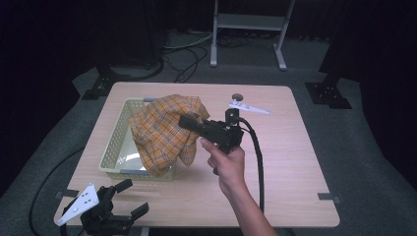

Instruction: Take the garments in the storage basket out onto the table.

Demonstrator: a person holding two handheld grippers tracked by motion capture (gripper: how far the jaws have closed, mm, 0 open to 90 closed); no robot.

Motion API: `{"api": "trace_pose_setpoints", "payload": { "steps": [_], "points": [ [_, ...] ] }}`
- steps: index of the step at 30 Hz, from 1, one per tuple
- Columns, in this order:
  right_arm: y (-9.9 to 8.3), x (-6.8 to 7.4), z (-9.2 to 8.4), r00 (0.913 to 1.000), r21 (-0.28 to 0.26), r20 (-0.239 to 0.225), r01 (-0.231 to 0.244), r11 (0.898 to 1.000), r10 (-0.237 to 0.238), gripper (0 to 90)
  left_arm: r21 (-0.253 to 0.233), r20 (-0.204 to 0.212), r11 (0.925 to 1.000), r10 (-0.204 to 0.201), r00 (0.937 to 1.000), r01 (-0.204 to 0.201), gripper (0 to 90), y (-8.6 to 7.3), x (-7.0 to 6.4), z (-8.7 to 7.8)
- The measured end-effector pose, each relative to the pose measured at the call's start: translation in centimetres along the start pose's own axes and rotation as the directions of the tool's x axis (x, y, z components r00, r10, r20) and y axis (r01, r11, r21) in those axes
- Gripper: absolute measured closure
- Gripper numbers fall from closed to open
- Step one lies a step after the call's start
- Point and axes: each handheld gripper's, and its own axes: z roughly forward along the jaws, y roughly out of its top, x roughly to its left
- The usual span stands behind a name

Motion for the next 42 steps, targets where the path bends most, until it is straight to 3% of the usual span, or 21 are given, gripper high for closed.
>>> {"api": "trace_pose_setpoints", "payload": {
  "steps": [13, 42],
  "points": [
    [0.3, -0.4, -1.4, 0.9998, -0.021, 0.019, -0.007, 1.000, 0.008, 70.8, 0.011, 0.001, 0.9999, 0.003, 1.0000, -0.003, 2.6, -0.1, 0.0, 0.2],
    [0.0, -2.8, -4.9, 0.9933, -0.114, 0.072, -0.081, 0.990, 0.090, 70.7, 0.020, 0.005, 0.9998, 0.004, 1.0000, -0.004, 2.6, -0.2, 0.0, 0.4]
  ]
}}
